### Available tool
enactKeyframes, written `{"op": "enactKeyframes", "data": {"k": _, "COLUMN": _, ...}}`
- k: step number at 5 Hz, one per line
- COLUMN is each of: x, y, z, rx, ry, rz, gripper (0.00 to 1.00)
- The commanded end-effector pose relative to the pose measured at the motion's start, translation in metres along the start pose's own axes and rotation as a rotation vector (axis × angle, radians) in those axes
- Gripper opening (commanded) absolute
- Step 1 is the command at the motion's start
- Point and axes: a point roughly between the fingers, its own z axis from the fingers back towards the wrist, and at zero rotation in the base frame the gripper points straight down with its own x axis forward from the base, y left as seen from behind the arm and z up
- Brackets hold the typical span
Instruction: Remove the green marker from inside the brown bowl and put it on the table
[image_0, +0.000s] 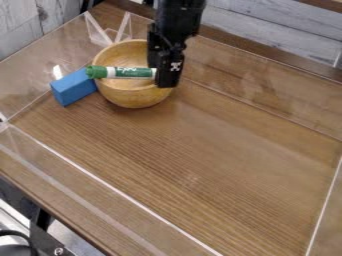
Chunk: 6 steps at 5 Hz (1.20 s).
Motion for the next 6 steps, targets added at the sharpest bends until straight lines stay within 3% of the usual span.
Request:
{"op": "enactKeyframes", "data": {"k": 1, "x": -0.002, "y": 0.016, "z": 0.017, "rx": 0.062, "ry": -0.043, "rz": -0.020, "gripper": 1.00}}
{"op": "enactKeyframes", "data": {"k": 6, "x": -0.016, "y": 0.053, "z": -0.006, "rx": 0.077, "ry": -0.064, "rz": -0.034, "gripper": 1.00}}
